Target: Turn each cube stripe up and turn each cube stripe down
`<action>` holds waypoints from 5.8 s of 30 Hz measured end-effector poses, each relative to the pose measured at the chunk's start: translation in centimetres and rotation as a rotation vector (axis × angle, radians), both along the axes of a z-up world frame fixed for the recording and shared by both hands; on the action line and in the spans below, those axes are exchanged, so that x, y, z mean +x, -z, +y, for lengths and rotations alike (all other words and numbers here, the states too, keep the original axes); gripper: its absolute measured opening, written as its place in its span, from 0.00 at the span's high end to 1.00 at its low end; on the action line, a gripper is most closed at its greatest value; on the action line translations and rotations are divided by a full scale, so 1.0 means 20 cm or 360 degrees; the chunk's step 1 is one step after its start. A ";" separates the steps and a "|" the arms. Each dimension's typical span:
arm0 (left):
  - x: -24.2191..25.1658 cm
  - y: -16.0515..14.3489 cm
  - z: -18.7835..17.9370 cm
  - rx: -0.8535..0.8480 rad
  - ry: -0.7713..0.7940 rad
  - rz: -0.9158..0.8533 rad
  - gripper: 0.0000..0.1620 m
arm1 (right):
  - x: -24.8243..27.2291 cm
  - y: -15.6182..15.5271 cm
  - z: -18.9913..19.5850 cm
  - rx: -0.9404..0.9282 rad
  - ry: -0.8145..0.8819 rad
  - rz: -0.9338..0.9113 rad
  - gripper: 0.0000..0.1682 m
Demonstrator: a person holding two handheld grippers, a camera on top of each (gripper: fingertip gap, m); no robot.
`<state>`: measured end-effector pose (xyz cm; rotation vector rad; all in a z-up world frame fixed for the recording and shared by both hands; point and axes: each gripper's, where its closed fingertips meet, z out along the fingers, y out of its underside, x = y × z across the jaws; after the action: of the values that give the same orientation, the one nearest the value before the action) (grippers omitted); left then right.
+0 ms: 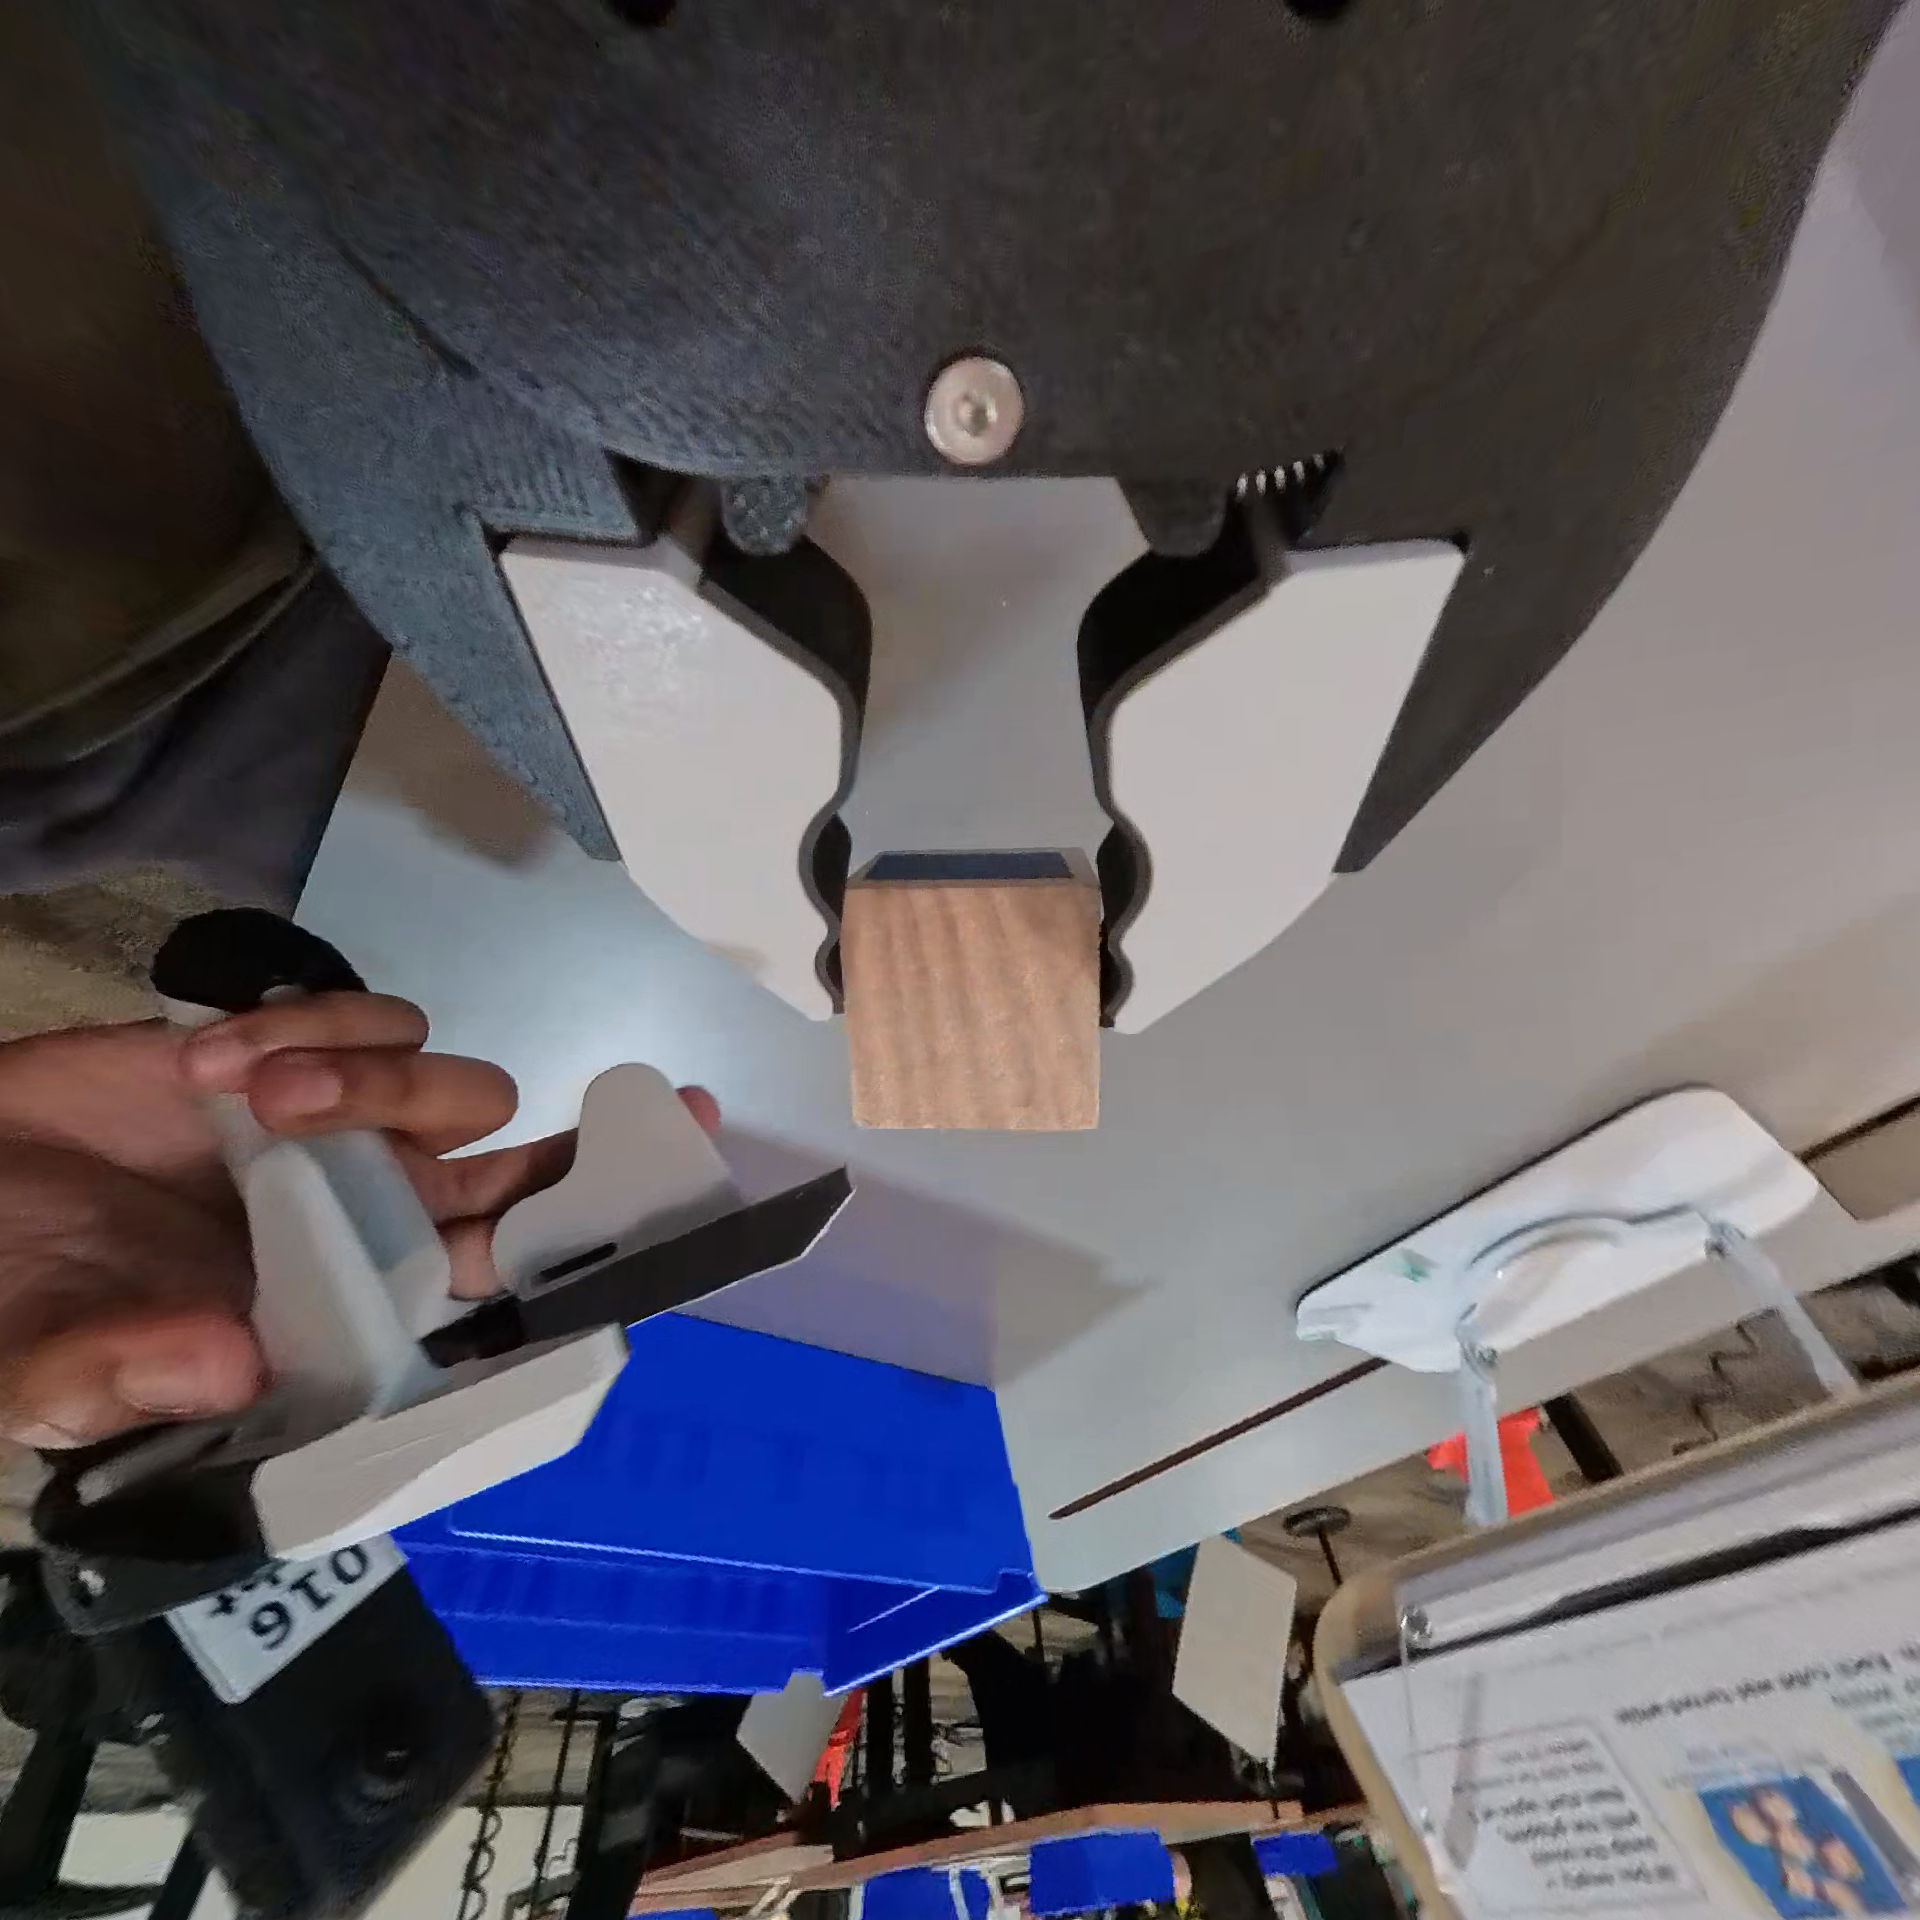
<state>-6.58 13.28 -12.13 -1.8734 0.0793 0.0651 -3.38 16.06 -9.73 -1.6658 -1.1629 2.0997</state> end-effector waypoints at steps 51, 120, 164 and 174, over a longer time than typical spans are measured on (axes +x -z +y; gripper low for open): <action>0.20 0.07 0.01 -0.0081 0.0345 -0.0210 0.51 | 0.05 0.13 0.00 -0.0477 -0.0350 -0.0460 0.74; 0.17 0.14 0.09 -0.0225 -0.0023 0.0778 0.71 | 0.02 0.26 -0.08 0.0536 -0.0115 -0.0433 0.71; -0.03 0.05 0.02 -0.0008 -0.0180 -0.0528 0.66 | 0.29 0.49 1.71 0.0736 0.0758 -0.1422 0.73; -0.07 0.01 0.01 0.0068 -0.0233 -0.0453 0.68 | 0.30 -0.13 1.68 0.0876 0.1085 -0.0743 0.71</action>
<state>-8.06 13.45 -12.32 -1.8252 -0.2536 -0.0986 2.57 49.71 -7.08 -1.9275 -0.9543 0.9163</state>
